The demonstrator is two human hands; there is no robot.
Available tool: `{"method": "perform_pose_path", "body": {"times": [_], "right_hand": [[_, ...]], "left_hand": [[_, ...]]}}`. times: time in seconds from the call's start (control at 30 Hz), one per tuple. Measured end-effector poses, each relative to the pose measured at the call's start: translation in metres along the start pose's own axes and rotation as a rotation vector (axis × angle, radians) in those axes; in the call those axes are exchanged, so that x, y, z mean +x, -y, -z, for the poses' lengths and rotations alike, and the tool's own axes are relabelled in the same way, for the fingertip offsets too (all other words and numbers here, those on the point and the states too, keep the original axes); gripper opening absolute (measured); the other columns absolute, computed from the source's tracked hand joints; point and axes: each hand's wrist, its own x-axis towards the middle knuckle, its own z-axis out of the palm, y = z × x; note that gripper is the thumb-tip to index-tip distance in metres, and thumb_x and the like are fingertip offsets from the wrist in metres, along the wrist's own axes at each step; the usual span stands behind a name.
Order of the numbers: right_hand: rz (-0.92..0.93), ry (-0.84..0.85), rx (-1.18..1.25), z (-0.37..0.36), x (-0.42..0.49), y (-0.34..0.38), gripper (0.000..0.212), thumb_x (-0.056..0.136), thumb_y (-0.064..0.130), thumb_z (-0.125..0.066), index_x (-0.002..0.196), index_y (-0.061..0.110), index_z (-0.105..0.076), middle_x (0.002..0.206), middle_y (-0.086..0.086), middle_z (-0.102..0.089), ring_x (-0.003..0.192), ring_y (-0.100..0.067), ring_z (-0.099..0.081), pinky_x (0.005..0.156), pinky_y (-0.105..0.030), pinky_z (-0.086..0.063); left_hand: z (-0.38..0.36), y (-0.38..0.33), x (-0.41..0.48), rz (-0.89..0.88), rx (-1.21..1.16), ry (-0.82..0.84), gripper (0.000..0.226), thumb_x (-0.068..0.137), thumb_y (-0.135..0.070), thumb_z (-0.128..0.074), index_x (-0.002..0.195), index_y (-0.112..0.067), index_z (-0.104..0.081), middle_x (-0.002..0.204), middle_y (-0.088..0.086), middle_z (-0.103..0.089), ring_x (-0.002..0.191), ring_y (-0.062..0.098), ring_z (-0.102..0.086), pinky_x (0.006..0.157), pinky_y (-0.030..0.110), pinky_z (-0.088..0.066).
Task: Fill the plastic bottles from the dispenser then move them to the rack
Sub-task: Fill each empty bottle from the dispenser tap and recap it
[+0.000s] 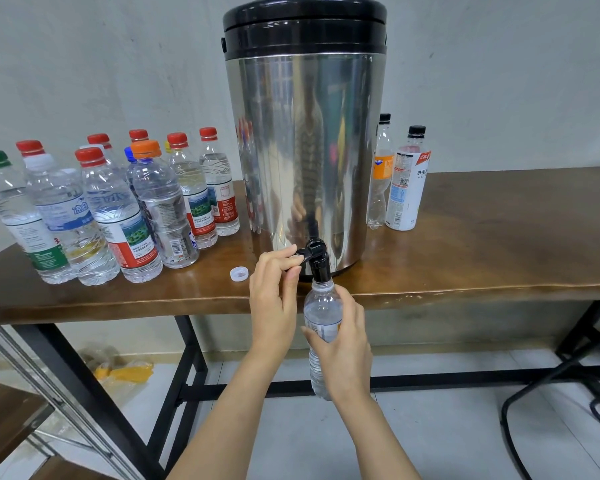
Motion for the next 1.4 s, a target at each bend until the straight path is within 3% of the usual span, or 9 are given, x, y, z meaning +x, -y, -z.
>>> {"method": "perform_pose_path", "body": {"times": [0.1, 0.23, 0.4, 0.53, 0.73, 1.03, 1.2, 1.4], "right_hand": [[0.002, -0.001, 0.012, 0.0, -0.001, 0.0, 0.078, 0.081, 0.029, -0.08, 0.144, 0.033, -0.034, 0.136, 0.013, -0.043, 0.118, -0.01, -0.05, 0.08, -0.03, -0.049], [-0.003, 0.008, 0.015, 0.0, -0.001, -0.001, 0.078, 0.081, 0.031, -0.079, 0.144, 0.035, -0.033, 0.135, 0.014, -0.042, 0.115, -0.009, -0.05, 0.077, -0.029, -0.047], [-0.009, 0.015, 0.001, 0.0, 0.001, -0.001, 0.079, 0.081, 0.033, -0.079, 0.144, 0.036, -0.032, 0.135, 0.016, -0.041, 0.113, -0.009, -0.051, 0.074, -0.028, -0.046], [-0.015, 0.021, -0.003, 0.001, 0.001, -0.001, 0.08, 0.081, 0.033, -0.079, 0.144, 0.037, -0.031, 0.135, 0.016, -0.04, 0.112, -0.009, -0.051, 0.076, -0.028, -0.048], [-0.013, 0.027, 0.004, 0.002, 0.001, 0.0, 0.08, 0.08, 0.032, -0.08, 0.144, 0.037, -0.032, 0.134, 0.016, -0.041, 0.111, -0.008, -0.052, 0.076, -0.026, -0.047], [-0.018, 0.022, 0.014, 0.002, 0.001, -0.001, 0.079, 0.08, 0.031, -0.08, 0.144, 0.036, -0.033, 0.134, 0.015, -0.041, 0.112, -0.01, -0.053, 0.076, -0.026, -0.044], [-0.015, 0.012, 0.023, 0.001, 0.0, -0.001, 0.077, 0.081, 0.03, -0.08, 0.142, 0.037, -0.034, 0.134, 0.015, -0.041, 0.112, -0.012, -0.055, 0.081, -0.035, -0.051], [-0.015, 0.008, 0.011, 0.001, 0.001, 0.0, 0.078, 0.08, 0.031, -0.08, 0.143, 0.035, -0.034, 0.134, 0.015, -0.042, 0.111, -0.012, -0.054, 0.077, -0.032, -0.049]], "left_hand": [[0.003, 0.001, 0.002, -0.011, 0.018, 0.04, 0.015, 0.1, -0.026, -0.047, 0.106, -0.028, -0.061, 0.117, -0.028, -0.056, 0.115, 0.012, -0.057, 0.097, 0.048, -0.045], [0.013, -0.002, 0.009, -0.083, 0.146, 0.094, 0.017, 0.098, -0.025, -0.05, 0.102, -0.018, -0.066, 0.112, -0.014, -0.059, 0.104, 0.005, -0.053, 0.096, 0.014, -0.031], [0.027, -0.003, 0.021, -0.177, 0.239, 0.215, 0.011, 0.096, -0.031, -0.054, 0.106, -0.03, -0.059, 0.108, -0.014, -0.059, 0.101, 0.015, -0.053, 0.091, 0.028, -0.04], [0.034, -0.001, 0.027, -0.212, 0.276, 0.296, 0.017, 0.093, -0.031, -0.059, 0.105, -0.021, -0.065, 0.112, -0.009, -0.061, 0.105, 0.015, -0.054, 0.091, 0.041, -0.046], [0.041, -0.006, 0.038, -0.312, 0.354, 0.382, 0.022, 0.093, -0.027, -0.058, 0.098, -0.009, -0.068, 0.113, 0.001, -0.064, 0.109, 0.016, -0.055, 0.094, 0.037, -0.044], [0.042, -0.009, 0.04, -0.321, 0.305, 0.422, 0.019, 0.094, -0.024, -0.057, 0.097, -0.007, -0.066, 0.11, 0.001, -0.063, 0.107, 0.015, -0.056, 0.093, 0.034, -0.046], [0.043, -0.009, 0.041, -0.326, 0.299, 0.432, 0.016, 0.094, -0.023, -0.058, 0.099, -0.009, -0.064, 0.11, -0.001, -0.062, 0.106, 0.017, -0.057, 0.091, 0.034, -0.047], [0.044, -0.01, 0.043, -0.334, 0.316, 0.459, 0.021, 0.095, -0.023, -0.057, 0.101, -0.005, -0.066, 0.108, 0.003, -0.064, 0.105, 0.021, -0.058, 0.09, 0.038, -0.048]]}}
